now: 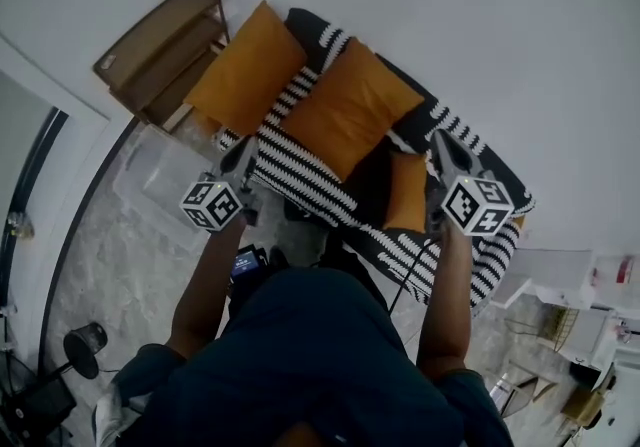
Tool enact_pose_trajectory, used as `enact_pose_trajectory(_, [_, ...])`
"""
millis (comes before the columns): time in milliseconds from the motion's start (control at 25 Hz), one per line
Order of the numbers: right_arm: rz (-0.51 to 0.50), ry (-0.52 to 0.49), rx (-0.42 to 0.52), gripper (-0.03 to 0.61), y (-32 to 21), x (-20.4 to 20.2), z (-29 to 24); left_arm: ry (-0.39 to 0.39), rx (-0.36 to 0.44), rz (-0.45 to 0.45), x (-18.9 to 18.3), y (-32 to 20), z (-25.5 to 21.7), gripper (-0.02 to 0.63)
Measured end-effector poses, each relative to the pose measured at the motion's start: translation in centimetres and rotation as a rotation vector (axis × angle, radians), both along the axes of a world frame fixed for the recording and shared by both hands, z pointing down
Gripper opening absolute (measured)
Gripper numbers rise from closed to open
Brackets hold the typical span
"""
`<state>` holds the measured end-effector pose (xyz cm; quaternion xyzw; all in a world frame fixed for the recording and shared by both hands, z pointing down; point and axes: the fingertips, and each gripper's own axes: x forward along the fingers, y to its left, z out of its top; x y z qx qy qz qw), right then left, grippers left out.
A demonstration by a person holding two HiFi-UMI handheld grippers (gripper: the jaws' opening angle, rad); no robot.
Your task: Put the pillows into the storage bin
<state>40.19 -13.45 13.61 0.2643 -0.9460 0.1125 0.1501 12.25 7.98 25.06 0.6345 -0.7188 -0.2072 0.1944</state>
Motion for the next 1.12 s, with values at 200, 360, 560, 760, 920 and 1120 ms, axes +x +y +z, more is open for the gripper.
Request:
enact_pose_trajectory(200, [-0.036, 0.010, -0.028, 0.028, -5.1, -3.1, 2.2, 0.076, -0.061, -0.017, -1.4, -3.2, 4.1, 0.018])
enact_pose_trajectory(360, [-0.068, 0.016, -0.071, 0.035, -10.9, -6.0, 5.3, 0.135, -0.109, -0.057, -2.9, -7.1, 7.7, 0.026])
enact_pose_trajectory(560, [-0.122, 0.064, -0.137, 0.063, -17.9, -9.4, 10.4, 0.209, -0.162, -0.125, -4.1, -11.9, 12.9, 0.050])
enact_pose_trajectory(760, [-0.165, 0.132, -0.192, 0.098, -23.7, -13.6, 15.8, 0.297, -0.224, -0.188, -5.7, -15.9, 19.8, 0.073])
enact_pose_trajectory(920, [-0.204, 0.194, -0.224, 0.124, -27.1, -16.6, 20.4, 0.371, -0.293, -0.235, -6.7, -17.9, 26.3, 0.102])
enact_pose_trajectory(1120, [-0.245, 0.271, -0.255, 0.146, -30.2, -19.3, 25.8, 0.464, -0.337, -0.279, -7.1, -19.9, 33.2, 0.130])
